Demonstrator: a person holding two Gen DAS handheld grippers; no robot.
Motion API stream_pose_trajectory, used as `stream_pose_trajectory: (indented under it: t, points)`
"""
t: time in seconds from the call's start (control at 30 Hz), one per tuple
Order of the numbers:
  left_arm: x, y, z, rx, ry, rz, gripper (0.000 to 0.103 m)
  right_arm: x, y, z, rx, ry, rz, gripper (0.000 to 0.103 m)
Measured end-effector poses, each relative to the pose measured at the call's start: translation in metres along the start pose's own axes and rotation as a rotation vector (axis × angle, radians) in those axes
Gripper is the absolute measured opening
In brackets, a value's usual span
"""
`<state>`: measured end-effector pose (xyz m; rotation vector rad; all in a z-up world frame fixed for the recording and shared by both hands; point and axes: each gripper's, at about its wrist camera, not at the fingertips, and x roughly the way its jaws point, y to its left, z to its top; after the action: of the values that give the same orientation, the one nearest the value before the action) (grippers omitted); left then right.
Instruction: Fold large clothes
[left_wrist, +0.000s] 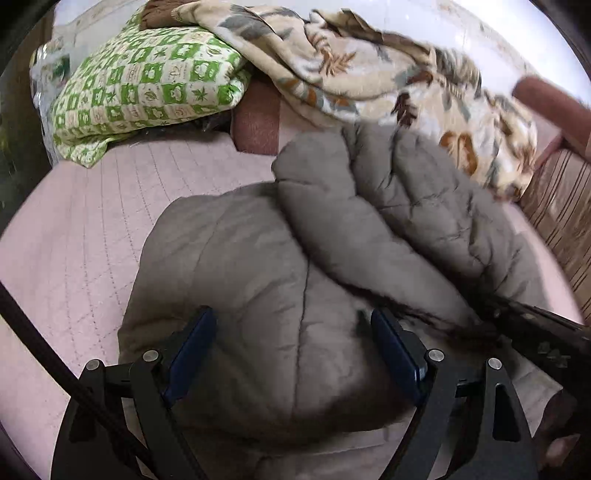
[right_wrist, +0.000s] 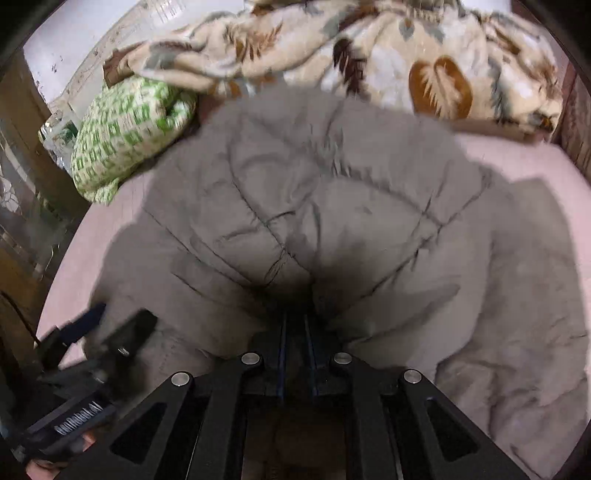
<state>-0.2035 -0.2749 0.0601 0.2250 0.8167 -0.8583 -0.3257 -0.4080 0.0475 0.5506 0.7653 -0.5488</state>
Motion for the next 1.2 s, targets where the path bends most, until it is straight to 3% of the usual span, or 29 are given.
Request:
stream_pose_trajectory:
  t: [0.1,0.17,0.3,0.37,0.4,0.47,0.57,0.6,0.7,0.83,1.03,1.2]
  points:
    - [-0.011,0.012,0.006,-0.067,-0.048,-0.008,0.085,-0.028,0.025,0.009,-0.084,-0.113,0.043,0.011]
    - [-0.015,0.022,0.009,-0.102,-0.07,0.025,0.085,-0.031,0.043,0.011,-0.142,-0.137,0.052,0.016]
    - [-0.01,0.035,0.01,-0.141,-0.043,0.066,0.085,0.007,0.053,0.007,-0.134,-0.04,0.112,0.021]
    - [0.001,0.034,0.008,-0.125,0.011,0.082,0.085,0.035,0.051,-0.003,-0.136,0.068,0.127,0.021]
    - [0.009,0.031,0.006,-0.093,0.046,0.097,0.085,0.037,0.05,-0.006,-0.132,0.075,0.13,0.021]
    - [0.01,0.023,0.003,-0.057,0.034,0.125,0.085,0.029,0.044,-0.007,-0.109,0.06,0.156,0.021]
    - [-0.002,0.022,0.007,-0.07,-0.004,0.065,0.085,-0.007,0.024,0.007,-0.046,-0.041,0.211,0.022]
    - [-0.005,0.023,0.008,-0.077,-0.021,0.059,0.085,-0.022,0.018,0.013,-0.05,-0.083,0.203,0.026]
    - [-0.011,0.02,0.009,-0.067,-0.059,0.052,0.085,-0.05,0.002,0.026,-0.104,-0.168,0.039,0.035]
    - [0.003,0.01,0.005,-0.041,-0.005,0.027,0.085,-0.049,-0.035,0.027,-0.11,-0.146,-0.123,0.036]
    - [0.02,-0.003,-0.005,0.037,0.036,0.096,0.089,0.002,-0.061,-0.007,-0.069,0.002,-0.115,0.036]
    - [0.006,0.001,-0.003,0.002,0.008,0.039,0.089,-0.018,-0.047,-0.001,-0.1,-0.034,-0.139,0.036]
